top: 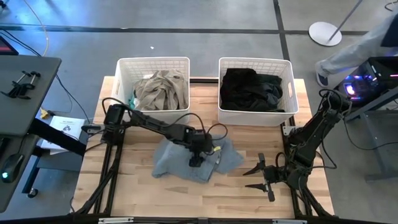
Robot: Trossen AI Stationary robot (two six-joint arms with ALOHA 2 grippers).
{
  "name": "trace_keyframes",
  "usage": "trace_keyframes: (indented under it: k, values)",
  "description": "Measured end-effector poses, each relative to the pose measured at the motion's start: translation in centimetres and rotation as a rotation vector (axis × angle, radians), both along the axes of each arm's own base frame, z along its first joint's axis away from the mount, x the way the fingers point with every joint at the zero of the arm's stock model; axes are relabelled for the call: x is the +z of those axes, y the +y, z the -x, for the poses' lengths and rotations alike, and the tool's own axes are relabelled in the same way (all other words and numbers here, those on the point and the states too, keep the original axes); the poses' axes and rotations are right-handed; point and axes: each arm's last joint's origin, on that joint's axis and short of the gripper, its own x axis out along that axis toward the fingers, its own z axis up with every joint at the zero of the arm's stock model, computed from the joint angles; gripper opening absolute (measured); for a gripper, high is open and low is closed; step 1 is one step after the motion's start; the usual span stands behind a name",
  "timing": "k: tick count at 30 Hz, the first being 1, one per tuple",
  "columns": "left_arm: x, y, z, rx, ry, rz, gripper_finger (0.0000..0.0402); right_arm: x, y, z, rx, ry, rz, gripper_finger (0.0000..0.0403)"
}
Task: Sort clothes
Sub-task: Put the light blue pants into the left white laundry bin
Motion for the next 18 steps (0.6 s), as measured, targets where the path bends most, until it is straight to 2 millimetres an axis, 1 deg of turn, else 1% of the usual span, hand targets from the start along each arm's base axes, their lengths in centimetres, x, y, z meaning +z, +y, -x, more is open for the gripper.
trace_keyframes:
  k: [3,8,11,14,16,18]
  values:
    - [-1.2,0.3,-0.2,0.021,0.026,0.032,0.0328,0.0,0.0,0.0,-0.002,0.001,-0.007,0.0193]
    - [-1.3,0.3,-0.2,-0.015,0.023,0.018,0.0327,0.0,0.0,0.0,-0.003,0.002,-0.009,0.0193]
    - [-1.3,-0.2,-0.2,-0.034,0.015,-0.038,0.0307,0.0,0.0,0.0,-0.003,0.002,-0.009,0.0193]
    - [-1.3,-0.7,-0.1,-0.065,0.011,-0.073,0.0257,0.0,0.0,0.0,-0.003,0.002,-0.008,0.0193]
    - [-1.3,-1.0,0.0,-0.074,0.005,-0.095,0.0206,0.0,0.0,0.0,-0.003,0.002,-0.008,0.0193]
    - [-1.4,-1.2,0.0,-0.070,0.005,-0.101,0.0145,0.0,0.0,0.0,-0.002,0.002,-0.007,0.0193]
